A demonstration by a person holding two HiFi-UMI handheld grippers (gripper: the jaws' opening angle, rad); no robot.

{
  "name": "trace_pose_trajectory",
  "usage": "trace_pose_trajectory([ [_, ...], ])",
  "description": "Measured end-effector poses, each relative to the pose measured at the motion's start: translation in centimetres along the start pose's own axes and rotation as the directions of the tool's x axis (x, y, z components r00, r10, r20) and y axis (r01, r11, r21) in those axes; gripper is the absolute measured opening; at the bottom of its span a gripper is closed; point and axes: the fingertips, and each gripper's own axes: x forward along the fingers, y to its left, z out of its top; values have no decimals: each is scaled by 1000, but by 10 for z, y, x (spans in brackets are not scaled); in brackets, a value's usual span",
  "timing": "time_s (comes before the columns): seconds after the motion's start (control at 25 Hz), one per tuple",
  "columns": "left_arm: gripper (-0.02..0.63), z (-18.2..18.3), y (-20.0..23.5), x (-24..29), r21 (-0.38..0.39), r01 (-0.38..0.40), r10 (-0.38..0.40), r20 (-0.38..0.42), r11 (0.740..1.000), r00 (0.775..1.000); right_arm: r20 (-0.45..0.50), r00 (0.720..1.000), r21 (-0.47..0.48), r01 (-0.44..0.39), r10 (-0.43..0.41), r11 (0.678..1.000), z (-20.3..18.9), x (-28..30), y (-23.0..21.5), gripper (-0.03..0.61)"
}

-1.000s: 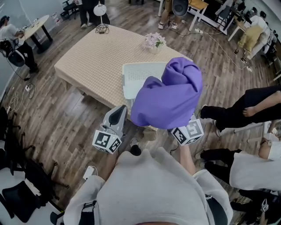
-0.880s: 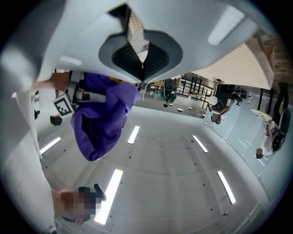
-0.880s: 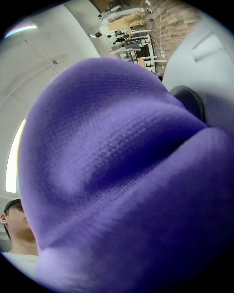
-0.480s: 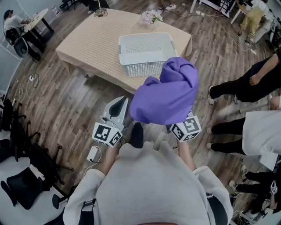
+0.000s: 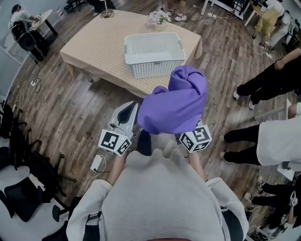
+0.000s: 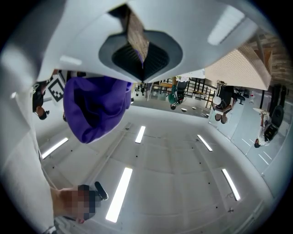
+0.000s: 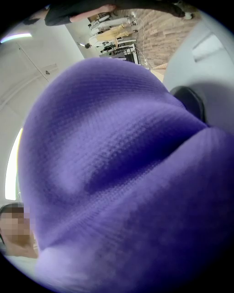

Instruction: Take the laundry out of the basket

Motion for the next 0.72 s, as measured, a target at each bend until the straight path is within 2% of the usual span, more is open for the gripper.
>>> trace_pose_trajectory([
  [0.72, 11, 8, -2, 0, 15, 20, -20, 11, 1000, 1000, 22, 1000, 7, 2, -2, 1000, 5, 3, 0, 262],
])
